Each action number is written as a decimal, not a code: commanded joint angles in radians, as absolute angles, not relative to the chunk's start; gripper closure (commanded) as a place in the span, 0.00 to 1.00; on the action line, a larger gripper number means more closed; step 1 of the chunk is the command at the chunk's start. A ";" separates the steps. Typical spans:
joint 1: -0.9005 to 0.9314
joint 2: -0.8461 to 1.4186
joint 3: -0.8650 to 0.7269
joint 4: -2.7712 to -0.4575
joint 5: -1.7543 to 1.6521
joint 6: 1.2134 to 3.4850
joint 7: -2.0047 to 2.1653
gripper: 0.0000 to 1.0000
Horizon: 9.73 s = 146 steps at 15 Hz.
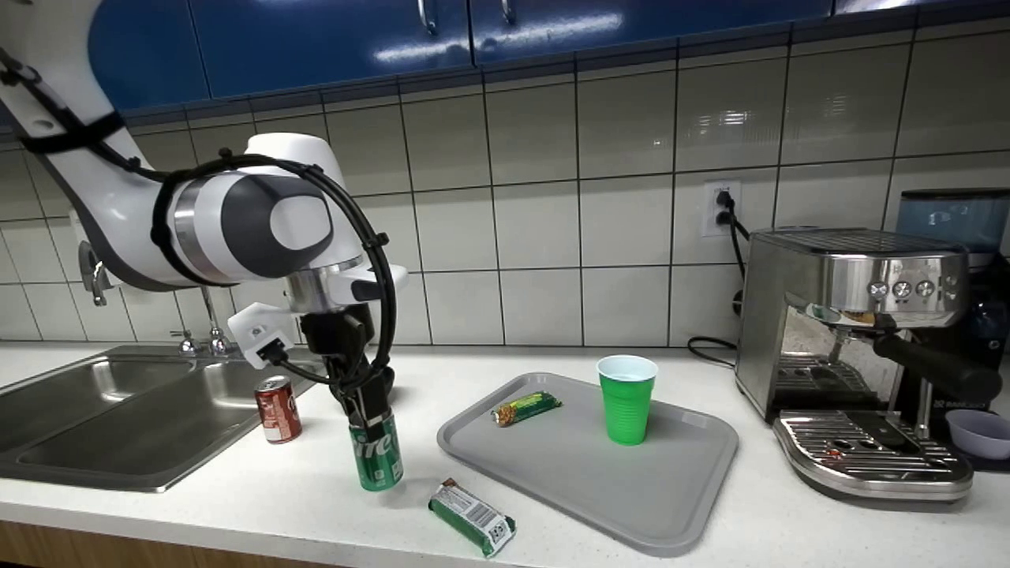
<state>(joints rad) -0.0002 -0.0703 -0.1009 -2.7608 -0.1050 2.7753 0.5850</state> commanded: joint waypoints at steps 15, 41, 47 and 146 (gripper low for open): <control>-0.116 -0.002 -0.101 -2.605 -0.148 2.803 0.598 0.62; 0.007 0.288 -0.239 -2.347 -0.122 2.812 0.586 0.11; 0.031 0.275 -0.264 -2.348 -0.131 2.816 0.594 0.00; 0.145 0.410 -0.464 -2.550 -0.337 2.896 1.485 0.00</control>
<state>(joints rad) 0.1215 0.3929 -0.4461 -2.5624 -0.3685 2.8817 1.5022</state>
